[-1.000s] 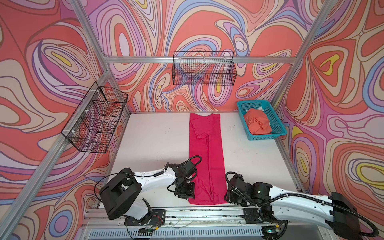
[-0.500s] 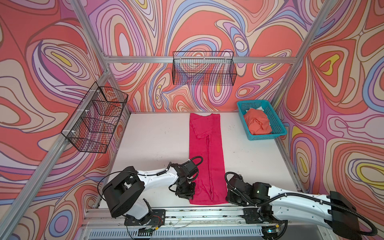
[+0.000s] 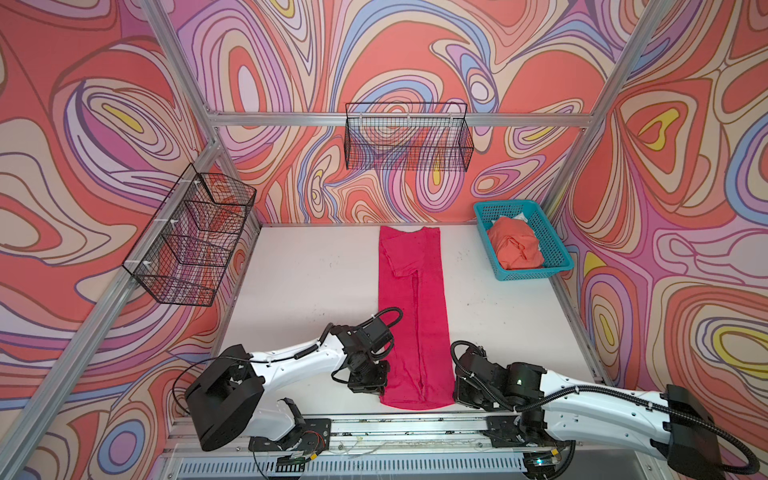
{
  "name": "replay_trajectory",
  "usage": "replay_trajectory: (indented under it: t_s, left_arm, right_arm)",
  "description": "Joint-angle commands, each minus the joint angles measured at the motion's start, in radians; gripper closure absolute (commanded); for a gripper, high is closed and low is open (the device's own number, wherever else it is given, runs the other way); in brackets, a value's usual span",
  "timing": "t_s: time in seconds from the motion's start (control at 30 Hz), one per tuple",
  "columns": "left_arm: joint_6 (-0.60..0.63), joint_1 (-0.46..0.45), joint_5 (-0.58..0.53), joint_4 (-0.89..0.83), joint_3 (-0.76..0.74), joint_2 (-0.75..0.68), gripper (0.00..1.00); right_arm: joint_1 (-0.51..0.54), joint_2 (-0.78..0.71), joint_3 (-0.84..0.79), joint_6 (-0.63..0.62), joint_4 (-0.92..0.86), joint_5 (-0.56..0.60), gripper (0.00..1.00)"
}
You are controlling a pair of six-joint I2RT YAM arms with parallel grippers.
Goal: Fold and stack the t-shirts
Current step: 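Lift the near end with both grippers and fold it toward the far end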
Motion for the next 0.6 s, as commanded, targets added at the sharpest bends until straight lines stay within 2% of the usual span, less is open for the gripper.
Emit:
replay_trajectory:
  t_s: [0.0,0.17,0.33,0.57]
  left_arm:
    - [0.033,0.067,-0.027,-0.101,0.061,-0.034,1.0]
    - [0.136,0.158,0.002,-0.179,0.189,0.007,1.0]
    - [0.183,0.228,0.036,-0.211,0.282,0.053,1.0]
    - [0.258,0.304,0.058,-0.219,0.399,0.164,1.0]
  right_arm:
    - [-0.029,-0.01,0.063,-0.002,-0.058,0.046,1.0]
    - [-0.173,0.06,0.174,-0.152,-0.096,0.031,1.0]
    - [-0.342,0.144,0.291,-0.322,-0.119,-0.011,1.0]
    - [-0.491,0.281,0.397,-0.485,-0.093,-0.061,1.0]
